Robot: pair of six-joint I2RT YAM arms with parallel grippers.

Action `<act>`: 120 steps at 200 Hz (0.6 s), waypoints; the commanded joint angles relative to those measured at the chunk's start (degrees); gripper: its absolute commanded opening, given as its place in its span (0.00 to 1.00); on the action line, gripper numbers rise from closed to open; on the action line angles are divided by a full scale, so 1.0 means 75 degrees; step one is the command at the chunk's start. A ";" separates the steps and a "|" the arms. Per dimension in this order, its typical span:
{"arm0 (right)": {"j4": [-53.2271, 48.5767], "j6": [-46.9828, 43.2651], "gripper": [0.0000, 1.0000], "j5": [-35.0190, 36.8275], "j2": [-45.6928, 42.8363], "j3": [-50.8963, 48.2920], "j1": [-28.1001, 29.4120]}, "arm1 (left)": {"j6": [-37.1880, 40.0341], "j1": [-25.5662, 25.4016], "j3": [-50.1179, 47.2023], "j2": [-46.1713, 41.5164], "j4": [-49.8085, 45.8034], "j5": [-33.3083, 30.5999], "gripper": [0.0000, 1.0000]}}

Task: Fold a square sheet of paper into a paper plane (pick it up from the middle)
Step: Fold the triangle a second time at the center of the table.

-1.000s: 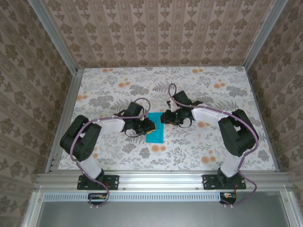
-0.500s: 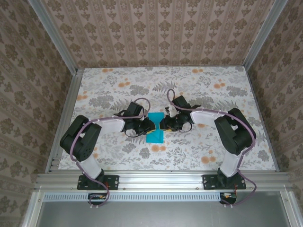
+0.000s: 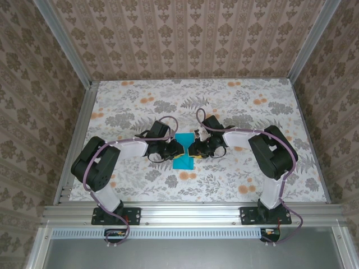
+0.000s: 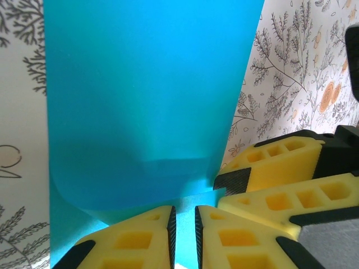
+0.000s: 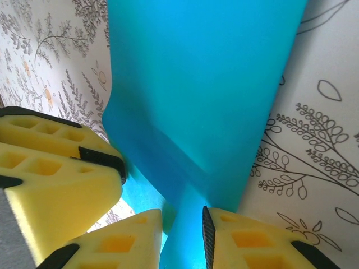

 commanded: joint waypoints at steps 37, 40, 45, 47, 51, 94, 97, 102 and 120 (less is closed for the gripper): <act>0.0335 0.0191 0.21 -0.0331 0.0168 0.0175 0.0043 | 0.0157 -0.0027 0.0014 -0.0007 -0.0155 0.0000 0.19; 0.0350 0.0192 0.21 -0.0338 0.0166 0.0174 0.0043 | 0.0157 -0.0027 0.0014 -0.0012 -0.0149 0.0003 0.19; 0.0378 0.0206 0.21 -0.0355 0.0166 0.0168 0.0045 | 0.0157 -0.0027 0.0014 -0.0024 -0.0147 0.0001 0.19; 0.0390 0.0222 0.21 -0.0368 0.0167 0.0164 0.0043 | 0.0157 -0.0027 0.0014 -0.0026 -0.0151 -0.0001 0.19; 0.0406 0.0224 0.21 -0.0386 0.0174 0.0163 0.0045 | 0.0157 -0.0027 0.0014 -0.0016 -0.0156 -0.0001 0.19; 0.0525 0.0274 0.20 -0.0470 0.0166 0.0098 0.0042 | 0.0168 -0.0027 -0.0007 -0.0017 -0.0139 0.0000 0.19; 0.0526 0.0274 0.20 -0.0468 0.0152 0.0093 0.0047 | 0.0162 -0.0029 -0.0008 -0.0021 -0.0134 0.0003 0.19; 0.0520 0.0268 0.20 -0.0456 0.0144 0.0092 0.0043 | 0.0159 -0.0027 -0.0005 -0.0016 -0.0136 0.0004 0.19; 0.0557 0.0245 0.14 -0.0367 0.0107 0.0051 0.0038 | 0.0168 -0.0027 0.0005 -0.0025 -0.0137 0.0017 0.19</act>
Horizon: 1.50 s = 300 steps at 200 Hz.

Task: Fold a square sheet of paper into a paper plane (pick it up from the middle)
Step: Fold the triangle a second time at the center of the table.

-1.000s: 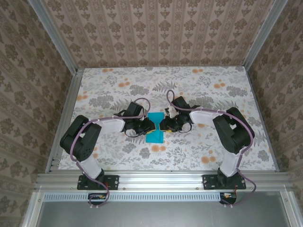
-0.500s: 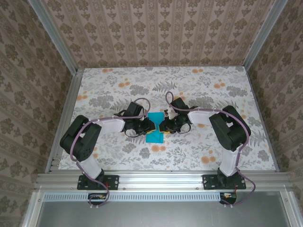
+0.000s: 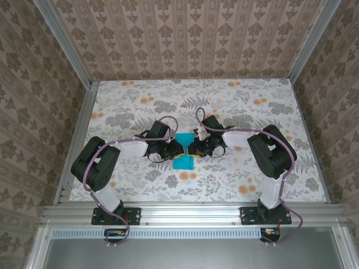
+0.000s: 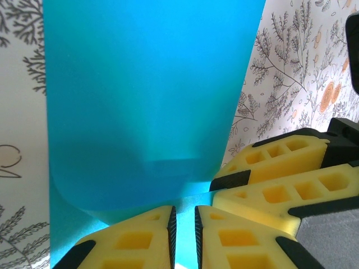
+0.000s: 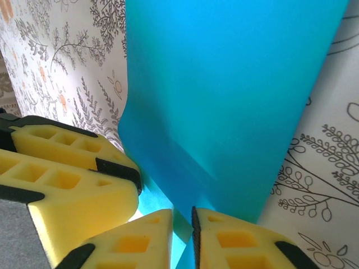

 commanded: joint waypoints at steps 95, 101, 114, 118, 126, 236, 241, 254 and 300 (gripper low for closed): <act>-0.0587 -0.0513 0.08 0.0657 0.0040 0.0283 -0.0058 | 0.0255 -0.0126 0.0113 -0.0018 0.0218 0.0363 0.28; -0.0608 -0.0533 0.08 0.0693 0.0035 0.0291 -0.0060 | 0.0271 -0.0138 0.0130 0.0002 0.0200 0.0378 0.28; -0.0653 -0.0581 0.08 0.0772 0.0039 0.0315 -0.0063 | 0.0285 -0.0140 0.0141 0.0010 0.0174 0.0378 0.28; -0.0674 -0.0595 0.08 0.0798 0.0042 0.0315 -0.0063 | 0.0283 -0.0144 0.0138 0.0015 0.0181 0.0376 0.28; -0.0684 -0.0609 0.08 0.0844 0.0043 0.0328 -0.0073 | 0.0285 -0.0155 0.0144 0.0020 0.0170 0.0380 0.28; -0.0746 -0.0683 0.09 0.1122 0.0116 0.0455 -0.0133 | 0.0356 -0.0226 0.0260 0.0102 0.0125 0.0463 0.29; -0.0740 -0.0681 0.09 0.1123 0.0131 0.0467 -0.0133 | 0.0368 -0.0226 0.0273 0.0123 0.0124 0.0463 0.29; -0.0752 -0.0686 0.09 0.1125 0.0135 0.0495 -0.0133 | 0.0368 -0.0226 0.0310 0.0115 0.0112 0.0482 0.29; -0.0815 -0.0741 0.09 0.1168 0.0183 0.0543 -0.0133 | 0.0414 -0.0238 0.0412 0.0178 0.0041 0.0477 0.29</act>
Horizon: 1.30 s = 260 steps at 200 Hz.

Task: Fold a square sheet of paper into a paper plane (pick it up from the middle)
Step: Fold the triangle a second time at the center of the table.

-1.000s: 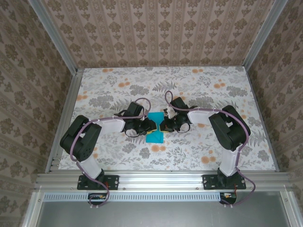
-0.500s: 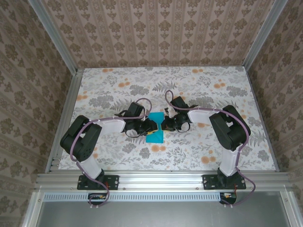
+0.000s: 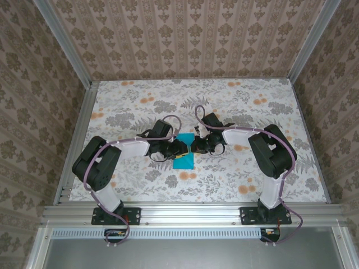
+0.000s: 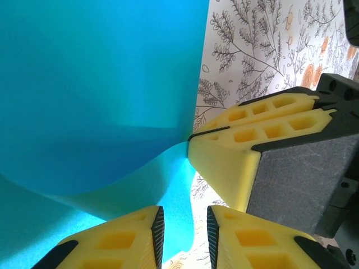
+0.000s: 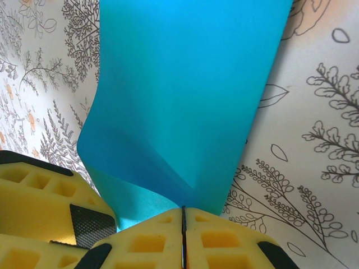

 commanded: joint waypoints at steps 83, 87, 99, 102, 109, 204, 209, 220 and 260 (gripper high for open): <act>-0.0371 -0.0179 0.09 0.0389 0.0171 0.0162 -0.0058 | 0.0237 -0.0078 0.0372 0.0283 -0.0138 0.0188 0.29; -0.0373 -0.0174 0.09 0.0392 0.0170 0.0167 -0.0058 | 0.0237 -0.0081 0.0387 0.0282 -0.0139 0.0186 0.29; -0.0372 -0.0178 0.09 0.0382 0.0191 0.0168 -0.0057 | 0.0237 -0.0092 0.0410 0.0301 -0.0139 0.0187 0.29; -0.0366 -0.0174 0.09 0.0375 0.0202 0.0167 -0.0056 | 0.0241 -0.0092 0.0418 0.0305 -0.0139 0.0184 0.29; -0.0373 -0.0172 0.10 0.0381 0.0204 0.0178 -0.0056 | 0.0248 -0.0093 0.0414 0.0311 -0.0145 0.0180 0.29; -0.0315 -0.0139 0.10 0.0347 0.0309 0.0193 -0.0055 | 0.0319 -0.0092 0.0414 0.0381 -0.0467 -0.0049 0.29; -0.0315 -0.0138 0.10 0.0344 0.0323 0.0194 -0.0050 | 0.0327 -0.0092 0.0419 0.0381 -0.0493 -0.0071 0.29; -0.0298 -0.0134 0.10 0.0345 0.0329 0.0197 -0.0058 | 0.0330 -0.0093 0.0424 0.0399 -0.0527 -0.0098 0.29; -0.0315 -0.0157 0.10 0.0340 0.0377 0.0182 -0.0056 | 0.0330 -0.0093 0.0428 0.0463 -0.0551 -0.0110 0.29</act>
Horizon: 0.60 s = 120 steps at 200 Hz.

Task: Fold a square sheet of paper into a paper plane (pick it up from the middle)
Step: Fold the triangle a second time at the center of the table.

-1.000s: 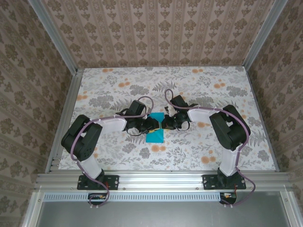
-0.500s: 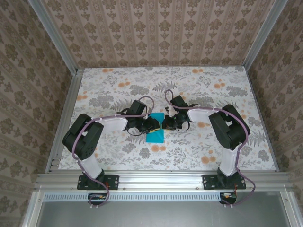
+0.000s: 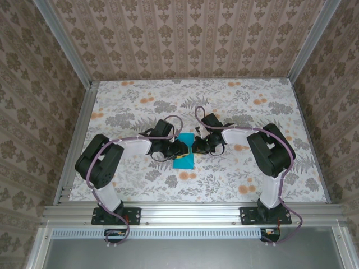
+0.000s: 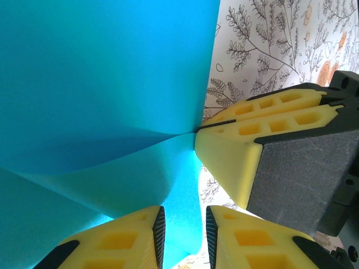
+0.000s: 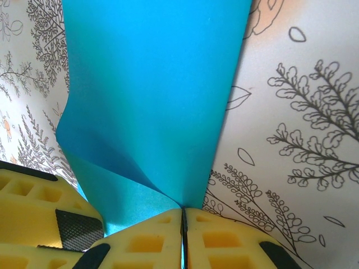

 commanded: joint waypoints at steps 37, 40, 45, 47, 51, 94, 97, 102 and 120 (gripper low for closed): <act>-0.0135 -0.0127 0.10 0.0065 0.0277 0.0147 -0.0031 | 0.0176 -0.0066 0.0189 0.0225 -0.0232 -0.0084 0.27; -0.0137 -0.0132 0.10 0.0056 0.0276 0.0152 -0.0036 | 0.0176 -0.0066 0.0187 0.0224 -0.0232 -0.0084 0.27; -0.0137 -0.0136 0.10 0.0058 0.0277 0.0151 -0.0036 | 0.0176 -0.0066 0.0178 0.0224 -0.0236 -0.0094 0.27; -0.0134 -0.0142 0.10 0.0064 0.0277 0.0149 -0.0037 | 0.0176 -0.0066 0.0173 0.0224 -0.0237 -0.0095 0.27; -0.0137 -0.0139 0.10 0.0064 0.0276 0.0149 -0.0037 | 0.0172 -0.0066 0.0183 0.0225 -0.0237 -0.0097 0.27; -0.0149 -0.0144 0.10 0.0081 0.0289 0.0156 -0.0037 | 0.0153 -0.0066 0.0173 0.0271 -0.0256 -0.0122 0.26; -0.0149 -0.0136 0.10 0.0088 0.0286 0.0157 -0.0037 | 0.0151 -0.0066 0.0158 0.0281 -0.0260 -0.0119 0.26; -0.0149 -0.0143 0.10 0.0082 0.0285 0.0161 -0.0037 | 0.0141 -0.0060 0.0152 0.0284 -0.0266 -0.0125 0.26; -0.0135 -0.0134 0.09 0.0078 0.0289 0.0164 -0.0036 | 0.0129 -0.0066 0.0149 0.0293 -0.0275 -0.0142 0.26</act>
